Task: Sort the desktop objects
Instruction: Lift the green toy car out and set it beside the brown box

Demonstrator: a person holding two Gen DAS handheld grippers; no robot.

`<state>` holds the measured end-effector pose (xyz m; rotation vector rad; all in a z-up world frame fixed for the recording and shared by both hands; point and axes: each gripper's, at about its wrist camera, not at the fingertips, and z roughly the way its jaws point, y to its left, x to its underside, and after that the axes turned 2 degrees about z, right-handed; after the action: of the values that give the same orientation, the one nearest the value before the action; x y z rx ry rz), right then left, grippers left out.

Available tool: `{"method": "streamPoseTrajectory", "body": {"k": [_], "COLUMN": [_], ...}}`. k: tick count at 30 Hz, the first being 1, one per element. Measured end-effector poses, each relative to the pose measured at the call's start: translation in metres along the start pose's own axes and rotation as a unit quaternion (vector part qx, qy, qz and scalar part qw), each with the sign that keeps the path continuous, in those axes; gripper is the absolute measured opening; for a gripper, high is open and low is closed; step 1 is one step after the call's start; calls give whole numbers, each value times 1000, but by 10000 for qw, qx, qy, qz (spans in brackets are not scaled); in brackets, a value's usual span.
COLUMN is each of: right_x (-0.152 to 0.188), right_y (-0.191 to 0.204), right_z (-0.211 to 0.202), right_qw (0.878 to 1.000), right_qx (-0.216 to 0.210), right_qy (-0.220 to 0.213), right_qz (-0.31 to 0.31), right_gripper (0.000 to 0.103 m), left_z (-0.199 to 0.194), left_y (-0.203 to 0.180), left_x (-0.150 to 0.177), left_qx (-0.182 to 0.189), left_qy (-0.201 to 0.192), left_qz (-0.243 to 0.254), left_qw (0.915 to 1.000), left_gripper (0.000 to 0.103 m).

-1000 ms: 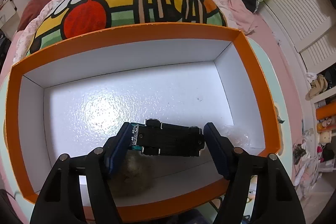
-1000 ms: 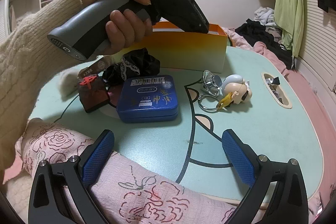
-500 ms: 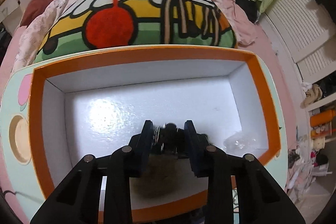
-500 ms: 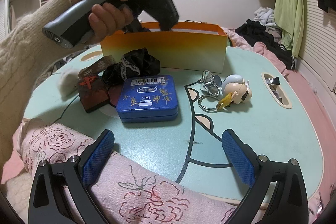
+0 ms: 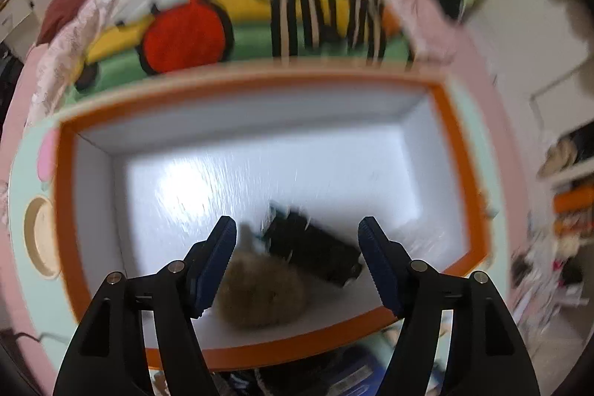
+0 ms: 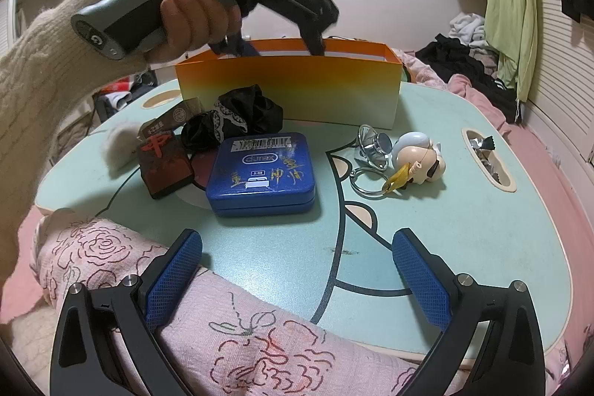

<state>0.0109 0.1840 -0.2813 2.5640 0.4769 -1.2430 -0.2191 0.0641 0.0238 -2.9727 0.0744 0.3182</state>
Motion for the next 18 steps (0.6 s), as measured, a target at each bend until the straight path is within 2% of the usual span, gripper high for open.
{"method": "streamPoseTrajectory", "body": {"k": [1,2,4,5,6,8,9,14,17,18], "right_x": [0,1,-2,-2,-2,-2,-2,-3,-3,-2], "right_y": [0,0,-1,-1,-1,-1,-1,-1,-1,-1], "right_z": [0,0,0,1,0,1,0,1,1,1], "right_qw": [10000,10000,10000,10000,10000,10000,10000,10000,10000,10000], "right_qx": [-1,-1,-10,-7,-3,-3,-2,-2,-2,-1], "right_qy": [0,8,3,4,8,5,5,1,2,2], "right_qz": [-1,2,10,6,6,8,6,7,8,7], "right_gripper": [102,102,102,102,102,102,102,102,102,102], "left_z": [10,9,8,7,5,2,1,6,1,-3], "left_y": [-1,-6,-5,-6,-7,-5,-4,9,16,20], "left_x": [1,2,1,1,2,3,4,13,16,18], "left_qx": [-9,-127,-34,24,150,333,282,636,682,804], "left_qy": [108,-74,-153,-162,-155,-186,-209,-456,-731,-840], "left_qz": [75,246,213,238,298,311,307,294,231,232], "left_qw": [9999,9996,9997,9996,9993,9988,9989,9965,9947,9929], "left_gripper": [69,68,64,58,44,34,28,25,24,24]}}
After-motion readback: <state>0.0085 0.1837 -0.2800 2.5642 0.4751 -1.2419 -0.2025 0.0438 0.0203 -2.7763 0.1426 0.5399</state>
